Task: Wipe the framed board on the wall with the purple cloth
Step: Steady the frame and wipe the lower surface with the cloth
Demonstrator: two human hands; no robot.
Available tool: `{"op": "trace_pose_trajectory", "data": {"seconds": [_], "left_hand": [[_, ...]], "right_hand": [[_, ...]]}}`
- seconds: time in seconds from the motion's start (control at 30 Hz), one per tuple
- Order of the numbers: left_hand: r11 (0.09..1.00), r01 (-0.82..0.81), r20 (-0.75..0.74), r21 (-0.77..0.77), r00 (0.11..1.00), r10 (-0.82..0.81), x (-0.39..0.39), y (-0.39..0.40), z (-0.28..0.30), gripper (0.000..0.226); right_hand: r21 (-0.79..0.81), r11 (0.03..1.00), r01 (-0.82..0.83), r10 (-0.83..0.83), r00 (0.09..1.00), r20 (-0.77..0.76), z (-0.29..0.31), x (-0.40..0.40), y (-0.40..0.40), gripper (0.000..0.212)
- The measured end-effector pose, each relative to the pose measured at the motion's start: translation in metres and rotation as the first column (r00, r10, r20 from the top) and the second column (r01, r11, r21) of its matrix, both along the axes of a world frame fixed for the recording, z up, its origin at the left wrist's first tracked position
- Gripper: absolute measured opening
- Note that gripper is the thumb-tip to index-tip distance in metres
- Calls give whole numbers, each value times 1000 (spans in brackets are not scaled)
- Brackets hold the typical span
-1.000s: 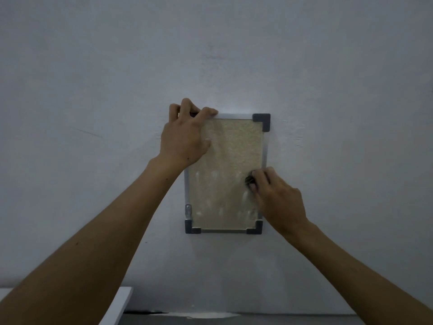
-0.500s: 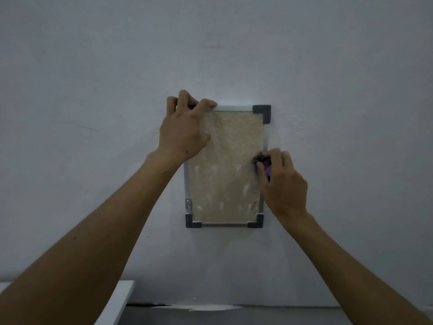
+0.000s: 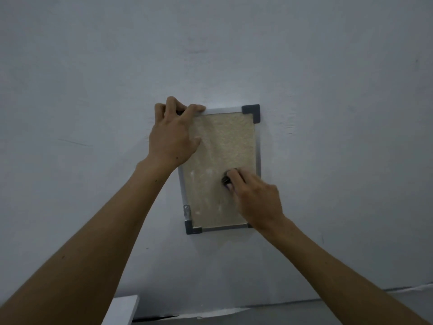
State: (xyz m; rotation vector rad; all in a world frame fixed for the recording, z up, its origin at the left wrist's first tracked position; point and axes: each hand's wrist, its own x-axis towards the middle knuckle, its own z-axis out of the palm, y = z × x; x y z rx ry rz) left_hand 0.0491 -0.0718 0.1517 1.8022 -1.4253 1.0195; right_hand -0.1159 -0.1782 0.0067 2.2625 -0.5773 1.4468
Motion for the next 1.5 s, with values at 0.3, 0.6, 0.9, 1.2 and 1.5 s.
{"op": "trace_pose_trajectory", "data": {"seconds": [0.3, 0.6, 0.9, 1.2, 1.5], "left_hand": [[1000, 9, -7, -9, 1000, -9, 1, -1, 0, 65], [1000, 8, -11, -8, 1000, -8, -1, -1, 2, 65], [1000, 8, -27, -24, 1000, -9, -2, 1, 2, 64], [1000, 6, -31, -19, 1000, -7, -5, 2, 3, 65], [1000, 5, -8, 19, 1000, -4, -1, 5, 7, 65]], "right_hand": [[-70, 996, -57, 39, 970, -239, 11, -8, -5, 17], [-117, 987, -109, 74, 959, -275, 24, -20, -18, 20], [-272, 929, -253, 64, 831, -553, 93, -18, -30, 27], [-124, 992, -26, 12, 994, -111, 60, -11, -22, 20], [254, 967, 15, -99, 942, 320, 6, 45, 27, 26]]}}
